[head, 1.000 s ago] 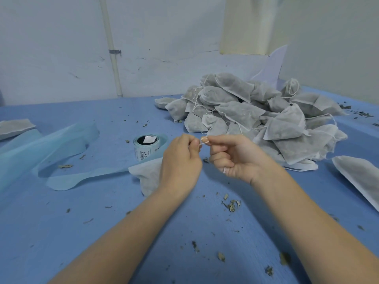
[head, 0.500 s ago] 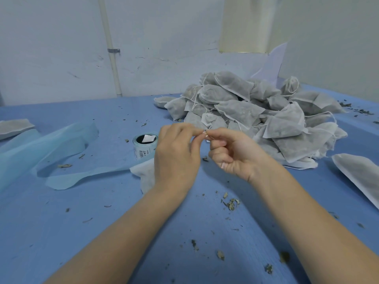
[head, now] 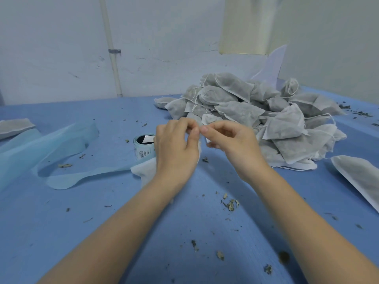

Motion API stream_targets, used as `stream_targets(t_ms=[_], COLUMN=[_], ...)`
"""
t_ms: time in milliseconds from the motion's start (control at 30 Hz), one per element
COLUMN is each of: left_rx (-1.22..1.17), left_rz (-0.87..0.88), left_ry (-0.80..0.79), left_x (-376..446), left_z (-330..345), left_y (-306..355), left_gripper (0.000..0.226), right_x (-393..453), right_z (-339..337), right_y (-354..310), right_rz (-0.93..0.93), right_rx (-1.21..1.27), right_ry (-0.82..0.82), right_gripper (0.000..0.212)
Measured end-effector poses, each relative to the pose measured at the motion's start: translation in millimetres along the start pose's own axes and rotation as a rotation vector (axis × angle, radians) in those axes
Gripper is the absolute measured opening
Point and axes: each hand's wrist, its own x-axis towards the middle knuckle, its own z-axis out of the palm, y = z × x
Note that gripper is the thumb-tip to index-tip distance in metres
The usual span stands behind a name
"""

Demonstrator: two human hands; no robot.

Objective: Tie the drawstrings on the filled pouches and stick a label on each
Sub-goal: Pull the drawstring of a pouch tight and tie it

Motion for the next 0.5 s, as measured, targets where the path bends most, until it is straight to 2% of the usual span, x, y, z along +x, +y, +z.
stream_targets(t_ms=[100,233,300,433,500], left_rx=[-0.079,-0.157,-0.065,0.295,0.357], left_rz=[-0.122,-0.160,-0.139,0.010,0.015], left_ry=[-0.019,-0.064,-0.075,0.003,0.016], left_x=[1.5,4.9,7.9,12.4,14.1], left_z=[-1.6,-5.5,-6.6,-10.2,-12.7], left_y=[4.1,8.0,6.4,-1.4,-5.0], left_gripper=[0.010,0.010,0.010,0.013,0.014], right_x=[0.0,-3.1,-3.1,0.3,1.1], right_z=[6.7,16.4,16.4,5.7,1.8], right_y=[4.3,4.7,4.5,4.7,4.6], right_rz=[-0.022,0.032,0.025,-0.001,-0.015], right_rx=[0.016,0.133,0.083,-0.065,-0.127], right_ry=[-0.010,-0.073,-0.015,0.073,0.086], right_gripper=[0.006,0.011,0.015,0.016,0.013])
